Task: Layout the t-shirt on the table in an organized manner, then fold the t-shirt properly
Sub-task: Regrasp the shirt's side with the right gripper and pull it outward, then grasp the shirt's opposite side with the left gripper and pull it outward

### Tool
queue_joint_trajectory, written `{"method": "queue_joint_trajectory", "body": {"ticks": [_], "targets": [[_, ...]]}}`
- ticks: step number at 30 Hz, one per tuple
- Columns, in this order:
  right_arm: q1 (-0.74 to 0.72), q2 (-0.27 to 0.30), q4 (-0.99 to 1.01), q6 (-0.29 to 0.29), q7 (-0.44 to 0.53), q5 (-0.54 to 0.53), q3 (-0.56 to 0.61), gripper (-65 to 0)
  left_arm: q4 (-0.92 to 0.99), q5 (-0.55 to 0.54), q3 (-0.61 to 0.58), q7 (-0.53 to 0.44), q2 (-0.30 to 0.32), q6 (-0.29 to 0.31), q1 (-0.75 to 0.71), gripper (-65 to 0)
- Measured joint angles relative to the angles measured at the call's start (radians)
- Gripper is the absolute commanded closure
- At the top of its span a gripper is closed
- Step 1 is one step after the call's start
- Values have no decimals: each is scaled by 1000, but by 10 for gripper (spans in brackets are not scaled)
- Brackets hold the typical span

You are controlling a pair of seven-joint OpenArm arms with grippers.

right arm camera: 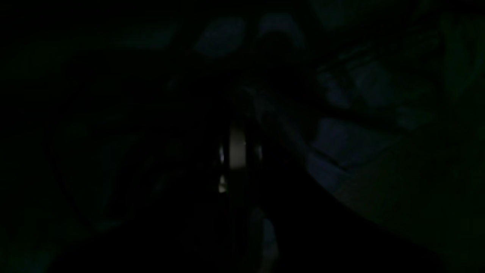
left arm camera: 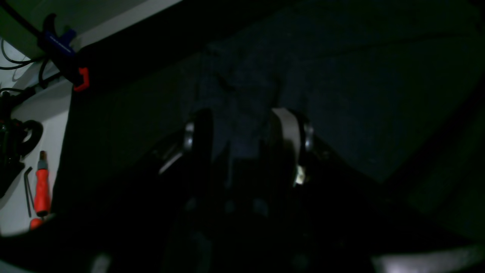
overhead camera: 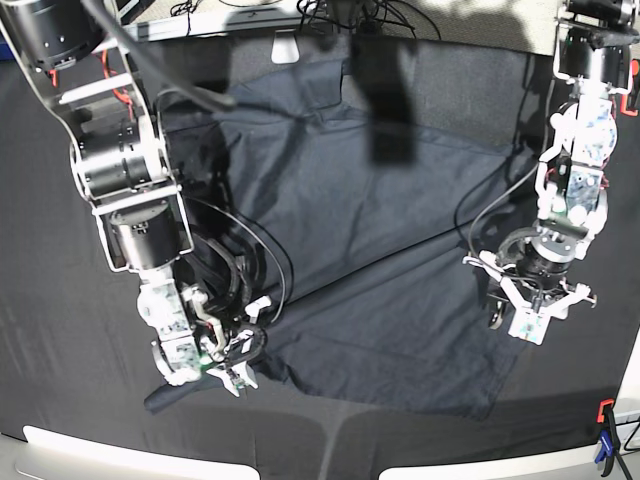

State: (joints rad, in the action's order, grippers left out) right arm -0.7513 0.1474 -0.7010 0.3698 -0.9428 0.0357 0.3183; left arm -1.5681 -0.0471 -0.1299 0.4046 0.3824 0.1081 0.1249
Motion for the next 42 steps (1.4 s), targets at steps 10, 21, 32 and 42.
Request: {"method": "queue_joint_trajectory", "body": {"ticks": [10,21,32,42], "targets": [[0,188,0,3,-70,95,1,0,0,0,0,19,0,0,0,-219],[-5,413,1,-4,-31,-39,0,0,0,0,0,16,0,0,0,-219],[-8,526,0,100,-34,-424,1,-212,0,0,0,42,4,0,0,-219],[-10,558,-1,311,-122,-679,-304,-212,9,-16,9,49,22,0,0,-220]]}}
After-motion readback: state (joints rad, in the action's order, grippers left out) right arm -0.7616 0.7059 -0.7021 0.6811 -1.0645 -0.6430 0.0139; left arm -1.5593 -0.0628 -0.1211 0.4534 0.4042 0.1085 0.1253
